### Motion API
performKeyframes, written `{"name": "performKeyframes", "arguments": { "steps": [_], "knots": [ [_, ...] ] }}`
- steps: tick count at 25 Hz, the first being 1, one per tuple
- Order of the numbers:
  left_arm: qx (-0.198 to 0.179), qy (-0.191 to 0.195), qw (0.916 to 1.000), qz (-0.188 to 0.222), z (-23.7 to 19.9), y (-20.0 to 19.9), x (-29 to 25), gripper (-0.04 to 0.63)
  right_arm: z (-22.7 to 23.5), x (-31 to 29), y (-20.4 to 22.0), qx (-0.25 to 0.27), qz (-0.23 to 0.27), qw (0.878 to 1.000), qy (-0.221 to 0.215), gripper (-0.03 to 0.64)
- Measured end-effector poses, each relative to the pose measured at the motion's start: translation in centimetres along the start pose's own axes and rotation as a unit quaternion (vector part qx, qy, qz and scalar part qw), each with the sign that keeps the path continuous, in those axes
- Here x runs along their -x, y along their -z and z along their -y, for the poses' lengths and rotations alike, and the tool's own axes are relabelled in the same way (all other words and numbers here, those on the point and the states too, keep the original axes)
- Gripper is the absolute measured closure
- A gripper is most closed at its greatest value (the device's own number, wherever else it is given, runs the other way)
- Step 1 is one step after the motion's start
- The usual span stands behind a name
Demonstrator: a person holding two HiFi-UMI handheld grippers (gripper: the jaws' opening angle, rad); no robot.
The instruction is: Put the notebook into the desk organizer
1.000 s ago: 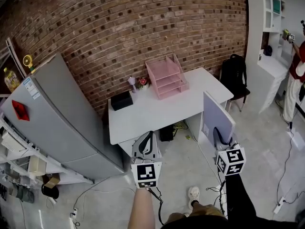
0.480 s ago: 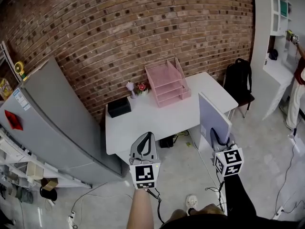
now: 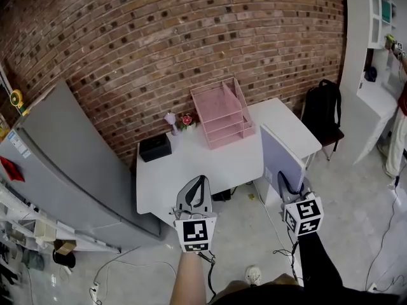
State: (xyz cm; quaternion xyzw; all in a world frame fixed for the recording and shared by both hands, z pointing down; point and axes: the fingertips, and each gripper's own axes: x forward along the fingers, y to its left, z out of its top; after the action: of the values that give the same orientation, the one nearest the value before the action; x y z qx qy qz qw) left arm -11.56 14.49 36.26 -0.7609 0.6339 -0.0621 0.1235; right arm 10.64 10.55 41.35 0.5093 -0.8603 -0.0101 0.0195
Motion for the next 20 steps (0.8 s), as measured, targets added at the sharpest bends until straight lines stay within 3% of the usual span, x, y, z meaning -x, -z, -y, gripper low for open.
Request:
{"name": "performKeyframes", "arguments": {
  "steps": [20],
  "knots": [
    [-0.008, 0.008, 0.9999, -0.007, 0.8, 0.7, -2.8, 0.588, 1.8, -2.3, -0.2, -0.004, 0.006, 1.000, -0.006, 0.586]
  ]
}}
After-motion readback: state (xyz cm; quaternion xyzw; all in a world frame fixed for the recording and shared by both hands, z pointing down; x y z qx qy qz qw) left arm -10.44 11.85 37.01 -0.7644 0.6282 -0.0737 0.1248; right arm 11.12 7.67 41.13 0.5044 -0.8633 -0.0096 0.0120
